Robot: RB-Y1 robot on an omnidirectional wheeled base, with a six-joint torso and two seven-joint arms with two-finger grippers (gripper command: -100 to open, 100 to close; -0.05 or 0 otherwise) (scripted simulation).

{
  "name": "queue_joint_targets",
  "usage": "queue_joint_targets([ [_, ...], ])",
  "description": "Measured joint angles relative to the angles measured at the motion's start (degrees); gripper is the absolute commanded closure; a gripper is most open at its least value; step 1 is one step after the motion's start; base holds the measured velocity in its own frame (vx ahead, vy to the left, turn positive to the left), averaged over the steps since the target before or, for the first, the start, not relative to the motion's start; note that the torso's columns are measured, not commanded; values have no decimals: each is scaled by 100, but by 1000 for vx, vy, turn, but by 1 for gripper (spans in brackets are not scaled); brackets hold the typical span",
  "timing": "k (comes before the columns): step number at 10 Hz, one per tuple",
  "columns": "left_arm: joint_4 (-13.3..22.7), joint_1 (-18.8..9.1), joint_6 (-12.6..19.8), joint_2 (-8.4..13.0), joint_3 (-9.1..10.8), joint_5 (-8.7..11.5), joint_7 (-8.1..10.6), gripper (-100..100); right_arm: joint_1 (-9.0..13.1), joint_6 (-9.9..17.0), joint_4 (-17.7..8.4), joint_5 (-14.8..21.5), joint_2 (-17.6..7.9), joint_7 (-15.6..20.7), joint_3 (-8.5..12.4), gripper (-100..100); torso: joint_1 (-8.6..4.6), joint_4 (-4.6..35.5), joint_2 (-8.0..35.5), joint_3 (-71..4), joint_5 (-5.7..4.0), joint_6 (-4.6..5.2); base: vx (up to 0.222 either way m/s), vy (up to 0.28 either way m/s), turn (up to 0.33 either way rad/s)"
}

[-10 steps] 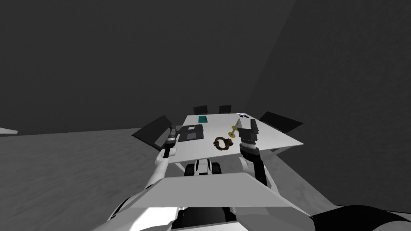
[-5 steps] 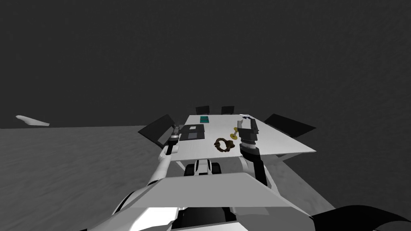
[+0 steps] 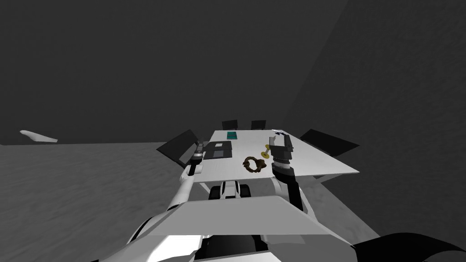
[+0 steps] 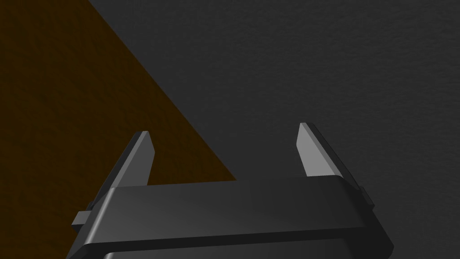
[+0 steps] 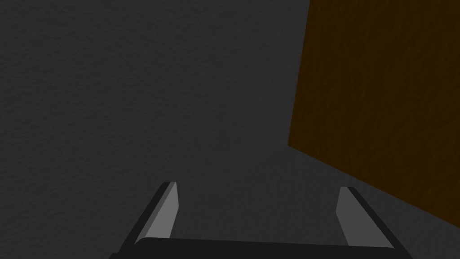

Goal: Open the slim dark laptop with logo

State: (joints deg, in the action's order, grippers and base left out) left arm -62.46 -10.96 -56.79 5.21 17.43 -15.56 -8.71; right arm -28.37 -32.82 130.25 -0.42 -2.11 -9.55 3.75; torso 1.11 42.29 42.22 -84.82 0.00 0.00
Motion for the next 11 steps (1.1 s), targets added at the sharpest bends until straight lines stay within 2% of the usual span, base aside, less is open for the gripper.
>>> queue_joint_targets([
  [2,0,0,0,0,0,0,0,-100,0,0,0,0,0,0,0,0,-1,-1,0,-8,0,0,-18,-14,7],
  [3,17,-104,73,43,-5,4,8,-100,0,0,0,0,0,0,0,0,-48,0,8,12,5,0,-59,-30,14],
  [5,-105,-262,363,137,-29,4,73,-100,1,0,0,0,0,0,0,0,-117,3,17,32,-4,0,-69,-24,12],
  [8,-242,-533,786,284,-70,7,160,-100,1,0,0,0,0,0,0,0,-113,-1,2,23,0,0,-61,-28,10],
  [10,-201,-724,944,376,-75,18,186,-100,0,0,0,0,0,0,0,0,-108,-3,-1,20,1,0,-33,-15,5],
  [11,-201,-734,964,380,-76,19,188,0,0,0,0,0,0,0,0,0,-105,-3,-3,21,2,-1,0,0,0],
])
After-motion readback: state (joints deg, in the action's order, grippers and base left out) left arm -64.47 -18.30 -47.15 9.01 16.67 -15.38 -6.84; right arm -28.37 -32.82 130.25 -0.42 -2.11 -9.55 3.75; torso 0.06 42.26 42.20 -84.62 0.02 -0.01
